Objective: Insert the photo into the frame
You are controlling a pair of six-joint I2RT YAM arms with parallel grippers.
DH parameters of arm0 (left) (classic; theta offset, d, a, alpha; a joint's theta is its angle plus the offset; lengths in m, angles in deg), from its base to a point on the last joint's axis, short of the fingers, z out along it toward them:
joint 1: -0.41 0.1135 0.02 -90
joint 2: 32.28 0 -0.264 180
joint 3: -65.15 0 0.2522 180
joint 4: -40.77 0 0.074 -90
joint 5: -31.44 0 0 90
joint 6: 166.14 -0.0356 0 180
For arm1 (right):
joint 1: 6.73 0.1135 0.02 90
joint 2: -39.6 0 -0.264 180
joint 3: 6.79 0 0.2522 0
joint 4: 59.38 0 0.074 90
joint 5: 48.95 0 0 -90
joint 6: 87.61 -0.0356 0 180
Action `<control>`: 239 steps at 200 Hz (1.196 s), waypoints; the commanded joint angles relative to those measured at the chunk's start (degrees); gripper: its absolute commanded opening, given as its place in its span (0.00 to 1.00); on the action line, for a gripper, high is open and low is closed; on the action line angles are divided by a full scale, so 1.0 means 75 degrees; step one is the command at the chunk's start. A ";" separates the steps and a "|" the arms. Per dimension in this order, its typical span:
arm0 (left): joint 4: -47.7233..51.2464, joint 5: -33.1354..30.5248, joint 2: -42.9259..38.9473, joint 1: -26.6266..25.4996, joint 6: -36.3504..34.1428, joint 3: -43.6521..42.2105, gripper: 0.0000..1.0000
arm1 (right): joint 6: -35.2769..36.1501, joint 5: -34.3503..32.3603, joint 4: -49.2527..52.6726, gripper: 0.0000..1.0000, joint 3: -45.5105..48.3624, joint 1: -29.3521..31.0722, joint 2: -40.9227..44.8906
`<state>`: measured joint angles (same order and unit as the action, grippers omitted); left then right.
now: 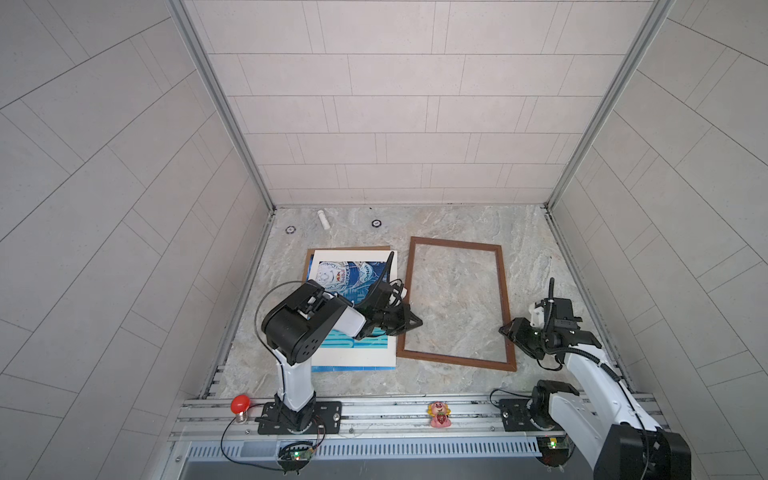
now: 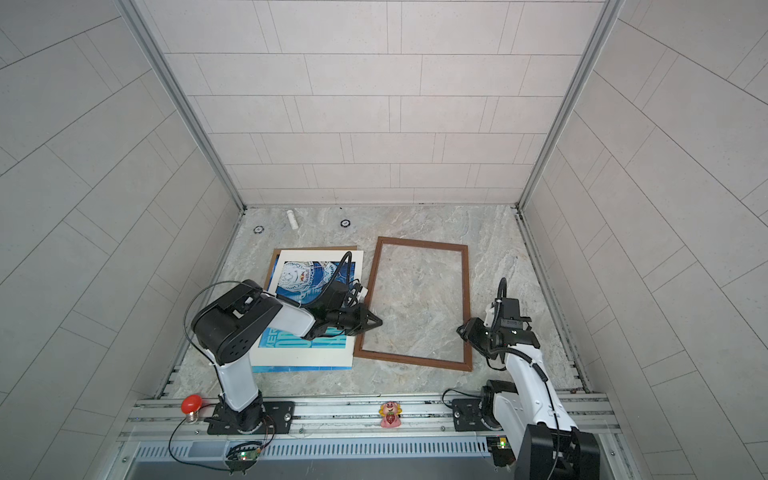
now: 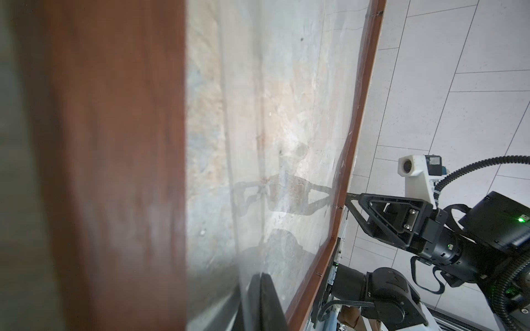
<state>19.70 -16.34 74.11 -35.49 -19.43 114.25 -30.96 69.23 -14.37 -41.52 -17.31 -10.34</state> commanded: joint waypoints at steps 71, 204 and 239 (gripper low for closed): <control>0.0213 -0.0033 -0.0014 -0.0041 -0.0319 0.0098 0.12 | -0.0019 -0.0009 -0.0126 0.51 0.0136 0.0029 -0.0110; 0.6959 -0.1882 -0.1086 -0.0156 -0.2827 0.2312 0.51 | -0.0015 0.0519 -0.0844 0.57 0.0148 0.0029 -0.0126; 0.8312 -0.2395 -0.1281 -0.0218 -0.3282 0.3060 0.57 | 0.0217 0.0595 -0.0956 0.65 0.0052 0.0029 -0.0329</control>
<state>68.75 -29.15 66.74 -36.89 -39.10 133.72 -30.74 72.93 -20.32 -40.60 -17.31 -12.13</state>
